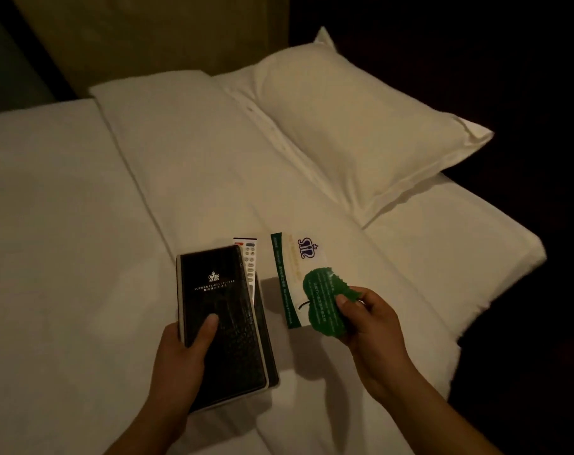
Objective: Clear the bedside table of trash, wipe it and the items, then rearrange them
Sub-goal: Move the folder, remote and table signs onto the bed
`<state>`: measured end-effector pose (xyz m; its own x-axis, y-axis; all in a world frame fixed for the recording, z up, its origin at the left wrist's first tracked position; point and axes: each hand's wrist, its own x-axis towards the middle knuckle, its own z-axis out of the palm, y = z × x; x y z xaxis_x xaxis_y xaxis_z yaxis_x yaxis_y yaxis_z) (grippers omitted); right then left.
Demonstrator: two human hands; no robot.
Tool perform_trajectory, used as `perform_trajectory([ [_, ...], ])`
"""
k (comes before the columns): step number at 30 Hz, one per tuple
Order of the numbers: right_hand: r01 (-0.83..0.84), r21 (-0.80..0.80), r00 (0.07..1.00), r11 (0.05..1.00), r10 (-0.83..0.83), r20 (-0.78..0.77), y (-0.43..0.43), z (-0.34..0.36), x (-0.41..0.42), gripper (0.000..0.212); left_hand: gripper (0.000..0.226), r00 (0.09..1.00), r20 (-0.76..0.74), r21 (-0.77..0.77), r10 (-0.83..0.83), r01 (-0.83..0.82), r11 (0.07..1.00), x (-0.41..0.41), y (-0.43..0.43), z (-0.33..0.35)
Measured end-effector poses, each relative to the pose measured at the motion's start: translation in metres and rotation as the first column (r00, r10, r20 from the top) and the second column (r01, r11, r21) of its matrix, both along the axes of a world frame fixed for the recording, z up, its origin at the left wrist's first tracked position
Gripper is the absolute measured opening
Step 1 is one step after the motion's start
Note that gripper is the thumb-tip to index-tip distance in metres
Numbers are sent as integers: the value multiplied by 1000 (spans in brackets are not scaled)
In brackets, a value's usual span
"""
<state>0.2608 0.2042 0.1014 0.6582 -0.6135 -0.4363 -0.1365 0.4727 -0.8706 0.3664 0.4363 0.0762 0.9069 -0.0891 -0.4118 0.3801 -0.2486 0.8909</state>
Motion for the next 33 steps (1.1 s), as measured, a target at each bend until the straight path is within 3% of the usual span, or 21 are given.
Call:
perform_trajectory([
  [13,-291,63,943,954,298,-147,122,-25,152,10,63,954,-36,113,297,-291,950,83,148,-33],
  [20,-371,-91,908,924,341,-243,152,-47,185,10,60,942,-23,207,336,-324,923,111,185,-61],
  [28,-439,-111,877,891,399,-267,155,-63,187,23,66,974,30,427,224,-215,878,115,196,-85],
  [30,-477,-214,862,852,406,-304,153,-64,182,31,71,984,97,552,146,-175,815,112,191,-84],
  [33,-509,-393,850,766,375,-369,148,-61,174,48,82,983,173,769,-57,-98,632,111,178,-74],
])
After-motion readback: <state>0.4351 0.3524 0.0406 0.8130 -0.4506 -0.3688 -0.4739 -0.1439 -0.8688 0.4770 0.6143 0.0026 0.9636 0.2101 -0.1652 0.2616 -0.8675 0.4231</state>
